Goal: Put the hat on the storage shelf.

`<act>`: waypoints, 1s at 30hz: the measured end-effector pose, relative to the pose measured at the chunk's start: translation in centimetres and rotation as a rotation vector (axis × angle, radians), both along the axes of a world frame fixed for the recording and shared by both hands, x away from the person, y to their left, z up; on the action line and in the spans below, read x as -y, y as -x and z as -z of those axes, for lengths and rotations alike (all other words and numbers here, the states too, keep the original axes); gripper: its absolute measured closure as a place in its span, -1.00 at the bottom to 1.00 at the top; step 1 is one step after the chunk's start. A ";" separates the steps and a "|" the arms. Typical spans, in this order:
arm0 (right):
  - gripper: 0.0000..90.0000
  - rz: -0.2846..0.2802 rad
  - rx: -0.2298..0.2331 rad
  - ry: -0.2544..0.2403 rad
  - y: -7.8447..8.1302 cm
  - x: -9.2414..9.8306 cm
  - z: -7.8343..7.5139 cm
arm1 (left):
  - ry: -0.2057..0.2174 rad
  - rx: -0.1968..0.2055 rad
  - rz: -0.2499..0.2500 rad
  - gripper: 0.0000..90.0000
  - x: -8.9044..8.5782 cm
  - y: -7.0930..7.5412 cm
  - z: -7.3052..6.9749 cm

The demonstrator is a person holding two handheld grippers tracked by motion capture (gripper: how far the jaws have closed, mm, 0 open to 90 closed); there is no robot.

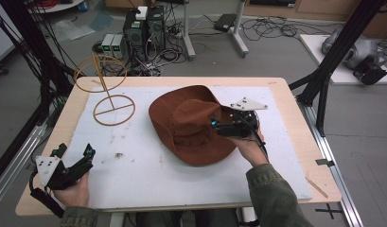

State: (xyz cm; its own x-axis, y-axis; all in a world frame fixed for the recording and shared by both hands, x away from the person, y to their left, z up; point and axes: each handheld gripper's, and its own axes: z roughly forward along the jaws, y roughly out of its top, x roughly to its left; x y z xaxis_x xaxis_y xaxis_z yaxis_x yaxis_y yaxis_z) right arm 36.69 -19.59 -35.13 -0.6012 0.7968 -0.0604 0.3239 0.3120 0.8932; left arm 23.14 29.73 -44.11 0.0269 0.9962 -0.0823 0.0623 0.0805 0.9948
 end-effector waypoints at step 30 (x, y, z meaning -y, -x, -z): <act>-0.61 0.012 -0.157 0.248 -2.9 -6.0 6.9 | 0.008 0.002 0.013 -0.65 0.1 -0.3 0.0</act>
State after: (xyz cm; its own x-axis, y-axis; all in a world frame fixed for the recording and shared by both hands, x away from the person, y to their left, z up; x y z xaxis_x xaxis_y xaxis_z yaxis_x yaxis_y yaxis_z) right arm 39.57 -13.58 -42.07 -0.6095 0.7763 -0.1609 0.4569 0.5099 0.7289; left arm 23.43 29.61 -44.11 0.0400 0.9951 -0.0903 0.0610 0.0878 0.9943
